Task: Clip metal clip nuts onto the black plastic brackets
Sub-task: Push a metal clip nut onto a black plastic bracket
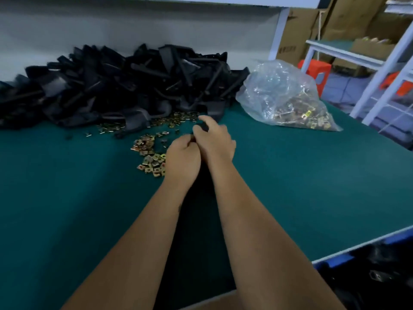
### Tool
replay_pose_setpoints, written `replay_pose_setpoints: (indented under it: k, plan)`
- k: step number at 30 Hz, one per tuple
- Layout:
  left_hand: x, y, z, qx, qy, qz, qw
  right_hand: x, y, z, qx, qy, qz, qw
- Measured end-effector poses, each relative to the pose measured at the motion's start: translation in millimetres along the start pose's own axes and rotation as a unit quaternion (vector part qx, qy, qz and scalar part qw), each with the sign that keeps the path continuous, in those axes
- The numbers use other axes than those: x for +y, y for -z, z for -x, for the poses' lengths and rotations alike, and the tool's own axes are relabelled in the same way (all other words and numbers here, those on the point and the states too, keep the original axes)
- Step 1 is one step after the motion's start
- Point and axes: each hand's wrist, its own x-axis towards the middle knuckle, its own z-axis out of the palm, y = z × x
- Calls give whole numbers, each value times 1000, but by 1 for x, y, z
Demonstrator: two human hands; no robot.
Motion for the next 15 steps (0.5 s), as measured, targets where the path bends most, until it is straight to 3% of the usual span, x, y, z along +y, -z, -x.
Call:
replay_pose_setpoints:
  k: [4,9,15]
  plan:
    - [-7,13,-14,3,7,-38,999,-3,-10,-15,-29,7,146,989]
    - [-10,12,-17,-19,-14,-76,997,2,-8,-17,70,-18,90,993]
    - [-6,19,-12,-23,49,136,989,6,2,-12,165,-23,117,979]
